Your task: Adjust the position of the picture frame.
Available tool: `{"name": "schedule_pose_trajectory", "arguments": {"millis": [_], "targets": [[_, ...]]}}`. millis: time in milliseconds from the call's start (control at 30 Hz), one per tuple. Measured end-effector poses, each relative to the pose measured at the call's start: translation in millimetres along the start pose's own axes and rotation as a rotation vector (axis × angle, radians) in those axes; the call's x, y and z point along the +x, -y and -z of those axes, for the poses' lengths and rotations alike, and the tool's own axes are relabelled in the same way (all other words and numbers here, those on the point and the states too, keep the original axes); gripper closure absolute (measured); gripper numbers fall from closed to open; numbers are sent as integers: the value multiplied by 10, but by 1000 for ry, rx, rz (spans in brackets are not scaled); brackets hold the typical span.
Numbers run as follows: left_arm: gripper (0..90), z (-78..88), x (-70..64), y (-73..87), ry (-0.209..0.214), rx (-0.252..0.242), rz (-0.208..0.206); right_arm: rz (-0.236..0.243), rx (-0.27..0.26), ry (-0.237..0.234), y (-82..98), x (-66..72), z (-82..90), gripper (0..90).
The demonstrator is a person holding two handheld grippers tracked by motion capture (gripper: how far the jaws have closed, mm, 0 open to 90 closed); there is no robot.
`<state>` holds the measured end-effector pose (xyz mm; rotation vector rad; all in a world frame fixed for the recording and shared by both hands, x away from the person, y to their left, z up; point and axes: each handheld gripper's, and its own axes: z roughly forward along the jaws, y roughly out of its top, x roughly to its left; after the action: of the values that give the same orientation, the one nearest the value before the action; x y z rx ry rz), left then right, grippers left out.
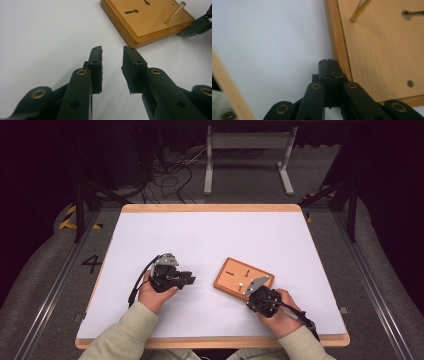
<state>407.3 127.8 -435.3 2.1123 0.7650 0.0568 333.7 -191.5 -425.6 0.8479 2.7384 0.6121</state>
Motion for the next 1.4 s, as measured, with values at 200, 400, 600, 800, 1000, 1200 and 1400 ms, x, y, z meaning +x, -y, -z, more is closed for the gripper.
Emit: {"name": "schedule_pose_trajectory", "arguments": {"millis": [200,400,600,800,1000,1200,1400], "targets": [[694,17,22,9,-11,-7,-2,-121,-122,42,39,-264,299,900],[688,51,23,28,-43,-5,-5,-345,-60,208,327,-866,268,900],[688,62,23,51,-55,-1,1,-373,-4,214,312,-1011,131,900],[675,90,37,73,-58,-2,16,-363,57,232,245,-1008,38,900],[675,94,39,79,-65,-2,18,-326,44,218,71,-1029,-57,900],[675,95,53,85,-65,-2,20,-259,10,214,-205,-1027,-223,900],[671,103,51,90,-64,-5,20,-219,-14,193,-391,-982,-331,900]]}}
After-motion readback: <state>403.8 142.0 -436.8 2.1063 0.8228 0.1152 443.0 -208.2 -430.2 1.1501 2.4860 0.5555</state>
